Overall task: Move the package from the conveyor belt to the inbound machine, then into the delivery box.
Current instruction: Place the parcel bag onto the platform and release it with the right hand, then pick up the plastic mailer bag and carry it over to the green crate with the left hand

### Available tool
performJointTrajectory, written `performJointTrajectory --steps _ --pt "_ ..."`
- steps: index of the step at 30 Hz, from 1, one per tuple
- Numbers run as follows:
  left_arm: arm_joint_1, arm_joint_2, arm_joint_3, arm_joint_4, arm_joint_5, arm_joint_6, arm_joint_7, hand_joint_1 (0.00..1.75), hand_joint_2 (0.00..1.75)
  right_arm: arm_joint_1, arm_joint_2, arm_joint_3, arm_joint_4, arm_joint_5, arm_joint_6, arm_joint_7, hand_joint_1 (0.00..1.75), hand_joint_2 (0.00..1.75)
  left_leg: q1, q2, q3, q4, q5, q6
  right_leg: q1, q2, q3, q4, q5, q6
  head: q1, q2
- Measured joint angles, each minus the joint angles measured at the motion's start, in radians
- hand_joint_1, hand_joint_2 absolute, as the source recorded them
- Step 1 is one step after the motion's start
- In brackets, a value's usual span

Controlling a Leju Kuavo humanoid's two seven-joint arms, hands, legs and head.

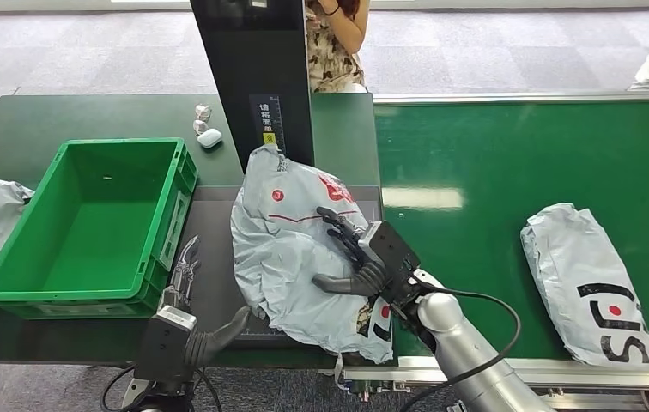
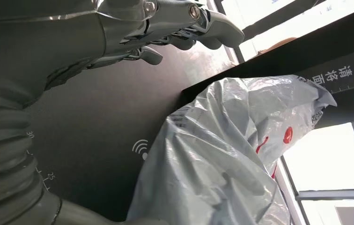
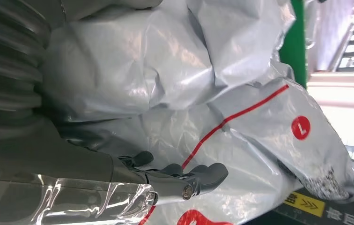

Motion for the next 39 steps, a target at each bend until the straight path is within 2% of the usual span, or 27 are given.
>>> performJointTrajectory --steps 4,7,13,15,18,22,25,27,30,32,36,39 --pt "-0.001 0.0 0.0 0.0 -0.006 0.011 -0.002 0.0 1.75 0.05 0.0 -0.039 -0.054 -0.048 0.024 -0.028 0.0 1.75 0.0 0.0 0.0 0.0 0.0 0.0 0.0 0.0 0.0 0.0 0.0 0.0 0.0 0.0" --pt "0.002 0.0 0.008 -0.013 -0.044 0.058 -0.017 0.0 1.75 0.1 0.0 -0.074 -0.108 -0.076 0.037 -0.051 0.0 1.75 0.0 0.0 0.0 0.0 0.0 0.0 0.0 0.0 0.0 0.0 0.0 0.0 0.0 0.0" --pt "0.039 -0.015 0.095 -0.132 -0.193 0.326 -0.13 0.0 1.75 0.214 0.0 -0.151 -0.237 -0.087 0.061 -0.061 0.0 1.75 0.0 0.0 -0.001 0.0 0.0 0.0 0.0 0.0 0.0 0.0 0.0 0.0 0.0 0.0" --pt "0.061 -0.041 0.142 -0.195 -0.222 0.394 -0.234 0.0 1.75 0.237 0.005 -0.168 -0.268 -0.081 0.075 -0.057 0.0 1.75 0.0 0.0 -0.001 -0.001 0.0 0.0 0.0 0.0 -0.001 0.0 0.0 0.0 0.0 0.0" --pt "0.075 -0.115 0.25 -0.317 -0.246 0.424 -0.391 0.0 1.75 0.261 0.019 -0.183 -0.298 -0.069 0.093 -0.048 0.0 1.75 0.0 0.0 -0.001 0.0 0.0 0.0 0.0 0.0 -0.001 0.0 0.0 0.0 0.0 0.0" --pt "0.069 -0.175 0.371 -0.467 -0.272 0.426 -0.42 0.0 1.75 0.284 0.042 -0.195 -0.326 -0.06 0.098 -0.038 0.0 1.75 0.0 0.0 -0.001 0.0 0.0 0.0 0.0 0.0 -0.001 0.0 0.0 0.0 0.0 0.0" --pt "0.065 -0.188 0.393 -0.506 -0.317 0.416 -0.408 0.0 1.75 0.301 0.048 -0.203 -0.349 -0.062 0.077 -0.039 0.0 1.75 0.0 0.0 0.0 0.0 0.0 0.0 0.0 0.0 -0.001 0.0 0.0 0.0 0.0 0.0" --pt "0.058 -0.168 0.36 -0.484 -0.403 0.348 -0.321 0.0 1.75 0.315 0.05 -0.218 -0.37 -0.059 0.074 -0.044 0.0 1.75 0.0 0.0 0.0 0.0 0.0 0.0 0.0 -0.001 -0.001 0.0 0.0 0.0 0.0 0.0" --pt "0.012 -0.096 0.239 -0.408 -0.595 0.117 -0.058 0.0 1.75 0.325 0.055 -0.252 -0.395 -0.057 0.103 -0.05 0.0 1.75 0.0 0.0 0.0 0.0 0.0 0.0 0.0 -0.001 -0.001 0.0 0.0 -0.001 0.0 0.0" --pt "-0.024 -0.057 0.154 -0.351 -0.682 0.005 0.053 0.0 1.75 0.326 0.06 -0.27 -0.404 -0.059 0.121 -0.05 0.0 1.75 0.0 0.001 0.0 0.0 0.001 -0.001 0.0 0.0 -0.001 0.0 0.002 -0.002 0.0 0.0" --pt "-0.09 0.017 -0.003 -0.223 -0.804 -0.229 0.155 0.0 1.75 0.326 0.069 -0.301 -0.416 -0.074 0.137 -0.053 0.0 1.75 0.0 0.002 0.0 0.0 0.001 -0.001 0.0 0.001 -0.002 0.0 0.003 -0.003 0.0 0.0" --pt "-0.126 0.077 -0.117 -0.122 -0.856 -0.38 0.163 0.0 1.75 0.328 0.073 -0.322 -0.426 -0.108 0.137 -0.057 0.0 1.75 0.0 0.003 0.0 0.0 0.001 -0.001 0.0 0.002 -0.002 0.0 0.003 -0.003 0.0 0.0"
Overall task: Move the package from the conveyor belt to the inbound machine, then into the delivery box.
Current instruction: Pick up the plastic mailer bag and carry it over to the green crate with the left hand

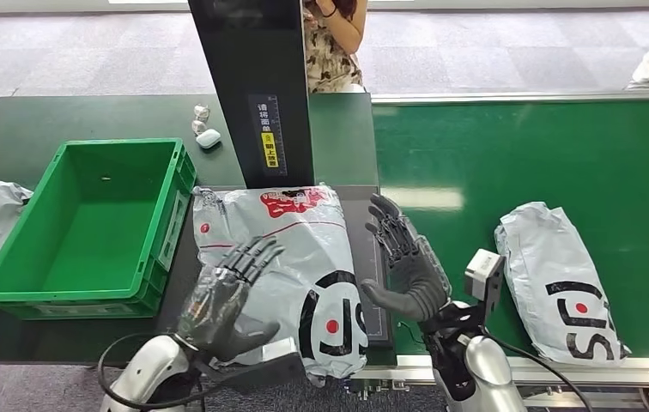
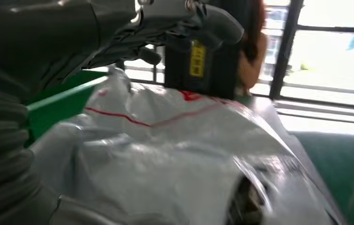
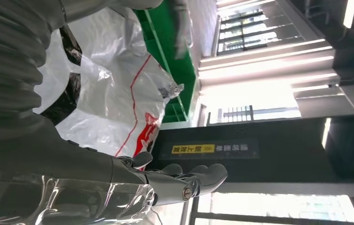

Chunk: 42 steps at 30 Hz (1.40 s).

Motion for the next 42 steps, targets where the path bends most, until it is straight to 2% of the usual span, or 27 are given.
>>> performJointTrajectory --steps 6,10,14,19,20,23,24,35,39,42 --pt "-0.102 0.122 -0.182 0.167 -0.064 -0.13 0.011 0.0 1.75 0.036 0.001 -0.031 -0.048 -0.068 -0.013 -0.013 0.0 1.75 0.001 0.0 -0.001 0.0 0.0 0.0 0.0 0.001 -0.001 0.0 0.0 0.0 0.0 0.0" --pt "-0.155 0.187 -0.281 0.236 -0.114 -0.164 0.021 0.0 1.75 0.062 0.002 -0.041 -0.095 -0.098 -0.012 -0.019 0.0 1.75 0.001 0.001 -0.001 0.0 0.0 0.0 0.0 0.001 -0.001 0.001 0.0 0.0 0.0 0.0" --pt "-0.188 0.22 -0.337 0.266 -0.131 -0.158 0.036 0.0 1.75 0.08 0.002 -0.042 -0.129 -0.109 -0.011 -0.026 0.0 1.75 0.001 0.0 -0.001 0.0 0.0 0.0 0.0 0.001 -0.001 0.001 0.0 0.0 0.0 0.0" --pt "-0.22 0.233 -0.366 0.294 -0.134 -0.14 0.041 0.0 1.75 0.105 0.002 -0.042 -0.164 -0.113 -0.02 -0.042 0.0 1.75 0.0 0.0 0.0 0.0 0.0 0.0 0.0 0.001 0.0 0.001 0.0 0.0 0.0 0.0" --pt "-0.225 0.234 -0.369 0.299 -0.132 -0.136 0.039 0.07 1.75 0.109 0.002 -0.042 -0.17 -0.113 -0.021 -0.044 0.0 1.75 0.0 0.0 0.0 0.0 0.0 0.0 0.0 0.001 0.0 0.001 0.0 0.0 0.0 0.0" --pt "-0.239 0.234 -0.372 0.313 -0.117 -0.112 0.035 1.35 1.75 0.119 0.002 -0.042 -0.184 -0.113 -0.026 -0.049 0.0 1.75 0.0 0.0 0.0 0.0 0.0 0.0 0.0 0.001 0.0 0.001 0.0 0.0 0.0 0.0" --pt "-0.244 0.234 -0.373 0.317 -0.11 -0.099 0.034 1.72 1.75 0.122 0.002 -0.042 -0.188 -0.113 -0.028 -0.05 0.0 1.75 0.0 0.0 0.0 0.0 0.0 0.0 0.0 0.001 0.0 0.001 0.0 0.0 0.0 0.0" --pt "-0.29 0.2 -0.346 0.348 -0.104 0.088 0.064 1.75 1.75 0.166 0.002 -0.044 -0.23 -0.091 -0.035 -0.052 0.0 1.75 0.001 0.0 0.0 0.0 0.001 -0.001 0.0 0.001 0.0 0.001 0.0 0.0 0.0 0.0" --pt "-0.287 0.184 -0.29 0.359 -0.133 0.184 0.085 1.75 1.75 0.188 0.002 -0.056 -0.253 -0.074 -0.035 -0.054 0.0 1.75 0.001 0.0 0.0 0.0 0.001 -0.001 0.0 0.001 0.0 0.001 0.0 0.0 0.0 0.0" --pt "-0.259 0.171 -0.222 0.354 -0.175 0.307 0.105 1.75 1.75 0.209 0.002 -0.07 -0.272 -0.062 -0.036 -0.054 0.0 1.75 0.001 0.001 -0.001 0.0 0.001 -0.001 0.0 0.001 0.0 0.001 0.0 0.0 0.0 0.0"
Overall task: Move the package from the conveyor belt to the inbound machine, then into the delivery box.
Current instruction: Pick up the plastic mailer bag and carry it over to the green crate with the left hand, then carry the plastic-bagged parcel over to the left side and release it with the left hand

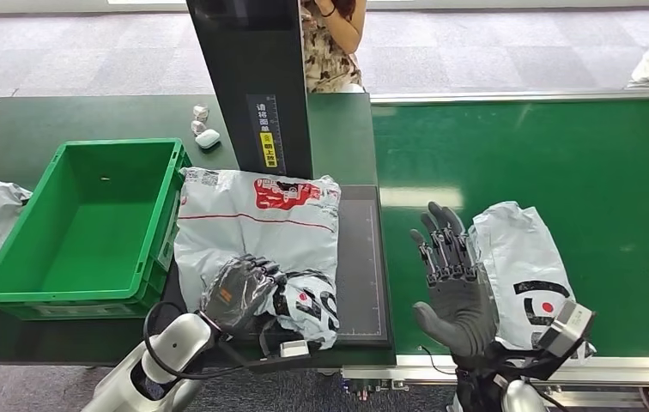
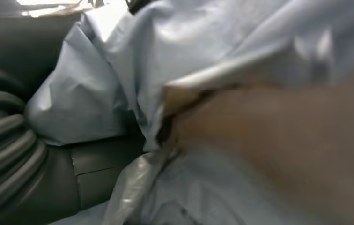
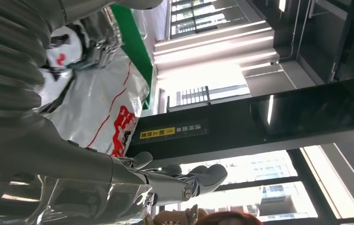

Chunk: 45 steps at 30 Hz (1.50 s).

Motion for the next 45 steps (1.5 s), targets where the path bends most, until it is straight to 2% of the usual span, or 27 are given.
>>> performJointTrajectory --steps 5,8,12,18,21,23,27,28,29,31,35,38,40,43,45 --pt "0.085 -0.023 0.147 -0.07 -0.047 0.217 0.011 1.75 1.75 0.027 0.0 -0.02 -0.022 0.016 -0.003 0.001 0.0 1.75 0.0 0.001 0.0 0.0 0.0 0.0 0.0 0.001 -0.001 0.0 0.0 0.0 0.0 0.0" --pt "0.142 -0.035 0.228 -0.132 -0.057 0.304 0.001 1.75 1.75 0.033 0.0 -0.024 -0.026 0.021 -0.006 0.001 0.0 1.75 0.0 0.002 0.0 0.0 0.0 0.0 0.0 0.002 -0.001 0.0 0.0 0.0 0.0 0.0" --pt "0.183 -0.044 0.29 -0.18 -0.059 0.32 -0.003 1.75 1.75 0.036 0.0 -0.025 -0.027 0.021 -0.007 0.001 0.0 1.75 0.0 0.001 0.0 0.0 0.0 0.0 0.0 0.002 -0.001 0.0 -0.001 -0.001 0.0 0.0" --pt "0.204 -0.051 0.32 -0.207 -0.061 0.325 -0.005 1.75 1.75 0.039 0.0 -0.025 -0.029 0.021 -0.011 0.001 0.0 1.75 0.0 0.001 0.0 0.0 0.0 0.0 0.0 0.002 -0.001 0.0 -0.001 -0.001 0.0 0.0" --pt "0.219 -0.066 0.342 -0.228 -0.054 0.39 -0.028 1.75 1.75 0.04 0.0 -0.025 -0.031 0.022 -0.016 0.004 0.0 1.75 0.0 0.001 0.0 0.0 0.0 0.0 0.0 0.002 -0.001 0.0 0.0 -0.001 0.0 0.0" --pt "0.241 -0.105 0.394 -0.287 -0.002 0.462 -0.125 1.75 1.75 0.04 0.0 -0.025 -0.032 0.023 -0.021 0.006 0.0 1.75 0.0 0.001 -0.001 0.0 0.0 0.0 0.0 0.002 -0.001 0.0 -0.001 -0.001 0.0 0.0" --pt "0.288 -0.262 0.611 -0.446 0.288 0.501 -0.553 1.75 1.75 0.04 0.001 -0.022 -0.03 0.023 -0.027 0.006 0.0 1.75 0.0 0.001 -0.002 0.0 -0.001 0.0 0.0 0.002 -0.001 0.0 -0.001 0.0 0.0 0.0" --pt "0.299 -0.299 0.668 -0.478 0.346 0.502 -0.619 1.75 1.75 0.04 0.001 -0.021 -0.029 0.023 -0.029 0.006 0.0 1.75 0.0 0.001 -0.002 0.0 -0.001 0.0 0.0 0.002 -0.001 0.0 -0.001 0.0 0.0 0.0" --pt "0.308 -0.329 0.717 -0.503 0.382 0.502 -0.656 1.75 1.75 0.039 0.002 -0.02 -0.028 0.023 -0.031 0.005 0.0 1.75 0.0 0.001 -0.002 0.0 -0.001 0.0 0.0 0.002 -0.001 0.0 -0.001 0.0 0.0 0.0" --pt "0.318 -0.376 0.799 -0.535 0.404 0.502 -0.68 1.75 1.75 0.037 0.004 -0.017 -0.026 0.023 -0.033 0.004 0.0 1.75 0.0 0.0 -0.002 0.0 -0.002 0.0 0.0 0.0 -0.001 0.0 -0.002 0.0 0.0 0.0" --pt "0.307 -0.426 0.902 -0.541 0.361 0.501 -0.661 1.75 1.75 0.028 0.008 -0.011 -0.024 0.023 -0.029 0.004 0.0 1.75 0.0 -0.001 -0.002 0.0 -0.001 0.0 0.0 -0.002 -0.001 0.0 -0.002 0.0 0.0 0.0" --pt "0.263 -0.42 0.951 -0.509 0.29 0.5 -0.539 1.75 1.75 0.021 0.012 -0.005 -0.02 0.024 -0.018 0.005 0.0 1.75 0.001 -0.001 -0.002 0.0 0.001 -0.001 0.0 -0.002 -0.001 0.001 -0.001 -0.001 0.0 0.0" --pt "0.219 -0.389 0.974 -0.459 0.239 0.499 -0.411 1.75 1.75 0.017 0.015 -0.003 -0.018 0.024 -0.012 0.007 0.0 1.75 0.001 -0.002 -0.002 0.0 0.001 -0.002 0.0 -0.002 -0.001 0.001 -0.001 -0.002 0.0 0.0" --pt "0.152 -0.317 0.984 -0.361 0.157 0.477 -0.216 1.75 1.75 0.012 0.02 -0.002 -0.016 0.024 -0.002 0.007 0.0 1.75 0.003 -0.002 -0.001 0.0 0.002 -0.003 0.001 -0.002 -0.001 0.001 0.0 -0.002 0.0 0.0" --pt "0.11 -0.27 0.979 -0.288 0.102 0.453 -0.121 1.75 1.75 0.007 0.024 -0.002 -0.015 0.024 0.003 0.008 0.0 1.75 0.003 -0.002 -0.001 0.0 0.003 -0.004 0.003 -0.002 -0.001 0.002 0.001 -0.004 0.0 0.0"
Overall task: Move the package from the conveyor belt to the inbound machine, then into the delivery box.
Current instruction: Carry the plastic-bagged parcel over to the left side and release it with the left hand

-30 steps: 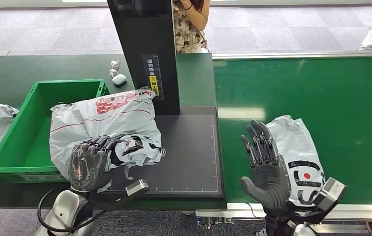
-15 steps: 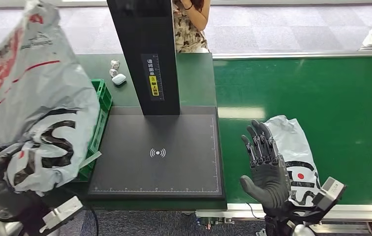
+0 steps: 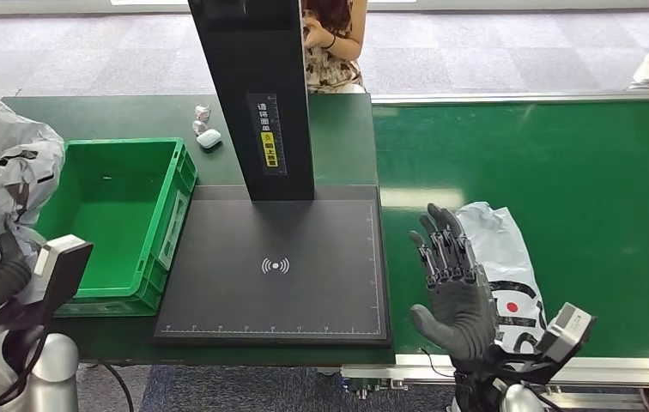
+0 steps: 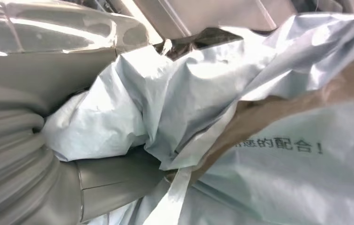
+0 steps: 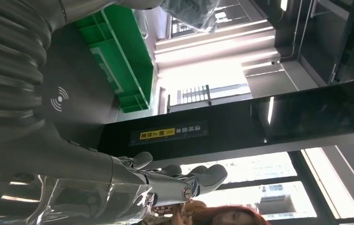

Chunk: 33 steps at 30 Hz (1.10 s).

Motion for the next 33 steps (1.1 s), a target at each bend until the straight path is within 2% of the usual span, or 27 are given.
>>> performJointTrajectory --steps 3,5,9,11,16,20,24,29,33 --pt "-0.041 0.048 -0.01 0.082 -0.037 -0.013 0.056 1.75 1.75 -0.004 0.004 0.0 0.0 0.0 0.003 0.002 0.0 1.75 0.001 0.001 0.0 0.0 0.0 0.0 0.001 0.001 0.0 0.0 0.001 -0.001 0.0 0.0" --pt "-0.058 0.071 -0.019 0.12 -0.066 -0.053 0.095 1.75 1.75 -0.005 0.007 0.0 0.0 0.0 0.005 0.003 0.0 1.75 0.001 0.001 0.0 0.0 0.0 0.0 0.001 0.001 -0.001 0.0 0.001 -0.001 0.0 0.0" --pt "-0.135 0.124 -0.062 0.251 -0.171 -0.309 0.229 1.75 1.75 -0.015 0.007 -0.001 0.001 0.0 0.015 0.011 0.0 1.75 0.001 -0.001 -0.001 0.0 0.001 -0.001 0.001 -0.001 -0.002 -0.001 0.001 -0.001 0.0 0.0" --pt "-0.189 0.152 -0.097 0.349 -0.196 -0.387 0.261 1.75 1.75 -0.024 0.008 -0.003 0.004 0.0 0.021 0.017 0.0 1.75 0.001 -0.001 -0.002 0.0 0.001 -0.002 0.001 -0.001 -0.002 0.0 0.001 -0.002 0.0 0.0" --pt "-0.327 0.198 -0.204 0.605 -0.245 -0.455 0.29 1.75 1.75 -0.036 0.011 -0.008 0.012 0.0 0.04 0.032 0.0 1.75 0.001 0.0 -0.002 0.001 0.002 -0.002 0.001 0.0 -0.002 0.0 0.002 -0.003 0.0 0.0" --pt "-0.414 0.205 -0.286 0.777 -0.268 -0.492 0.303 1.75 1.75 -0.048 0.015 -0.013 0.022 0.0 0.05 0.037 0.0 1.75 0.001 0.0 -0.002 0.001 0.002 -0.002 0.001 0.001 -0.003 0.0 0.002 -0.003 0.0 0.0" --pt "-0.482 0.197 -0.358 0.926 -0.271 -0.52 0.309 0.0 1.75 -0.069 0.017 -0.014 0.037 0.0 0.051 0.046 0.0 1.75 0.001 -0.001 -0.002 0.001 0.002 -0.002 0.001 0.0 -0.002 0.0 0.002 -0.003 0.0 0.0" --pt "-0.534 0.193 -0.388 1.045 -0.196 -0.492 0.292 0.0 1.75 -0.082 0.017 -0.014 0.047 -0.001 0.034 0.055 0.0 1.75 0.001 -0.002 -0.002 0.0 0.002 -0.002 0.001 -0.002 -0.001 0.0 0.002 -0.003 0.0 0.0" --pt "-0.541 0.199 -0.387 1.051 -0.104 -0.486 0.266 0.0 1.75 -0.077 0.017 -0.015 0.047 -0.001 0.023 0.056 0.0 1.75 0.001 -0.002 -0.002 0.0 0.004 -0.002 0.001 -0.002 -0.001 0.001 0.002 -0.003 0.0 0.0"
